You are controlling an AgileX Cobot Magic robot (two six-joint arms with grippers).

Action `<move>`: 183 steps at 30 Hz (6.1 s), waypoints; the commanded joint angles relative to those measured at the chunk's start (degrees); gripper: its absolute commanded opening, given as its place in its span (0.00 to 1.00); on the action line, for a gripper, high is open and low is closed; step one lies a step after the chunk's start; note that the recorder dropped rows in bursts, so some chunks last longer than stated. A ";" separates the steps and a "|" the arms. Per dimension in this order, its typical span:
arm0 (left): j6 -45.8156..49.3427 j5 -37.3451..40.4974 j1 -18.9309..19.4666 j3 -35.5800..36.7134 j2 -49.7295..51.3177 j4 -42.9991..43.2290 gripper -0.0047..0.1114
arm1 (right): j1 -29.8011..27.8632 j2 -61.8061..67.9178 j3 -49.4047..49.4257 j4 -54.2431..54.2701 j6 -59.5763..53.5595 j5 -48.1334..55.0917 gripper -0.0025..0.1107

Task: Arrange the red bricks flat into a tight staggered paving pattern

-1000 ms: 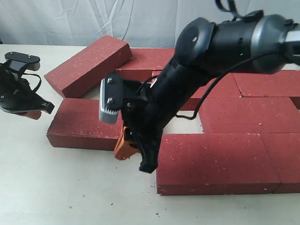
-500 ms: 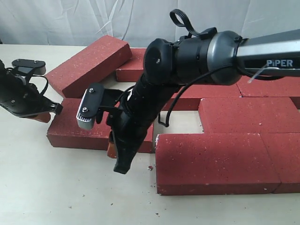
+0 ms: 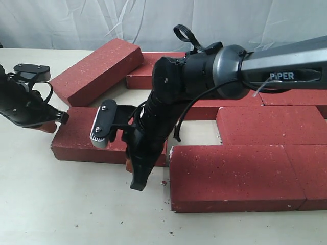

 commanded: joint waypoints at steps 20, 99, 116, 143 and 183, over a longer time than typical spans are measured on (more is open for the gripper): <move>16.61 4.46 -0.20 0.16 -0.18 -14.40 0.04 | 0.38 -0.27 -0.30 -14.18 13.28 -5.16 0.02; 17.63 3.43 0.14 -0.64 0.57 -10.87 0.04 | -4.31 0.57 -3.03 -9.07 4.64 5.07 0.02; 18.87 1.59 -0.18 -0.64 1.08 -17.26 0.04 | -17.46 -6.21 -2.07 -9.00 16.39 2.77 0.02; 22.34 -5.77 -10.17 -1.67 3.95 -22.92 0.04 | -20.05 -5.87 -1.92 -11.05 19.14 1.72 0.02; 20.86 -3.95 -11.01 -4.65 4.95 -19.48 0.04 | -20.05 -5.87 -1.92 -10.60 19.63 1.59 0.02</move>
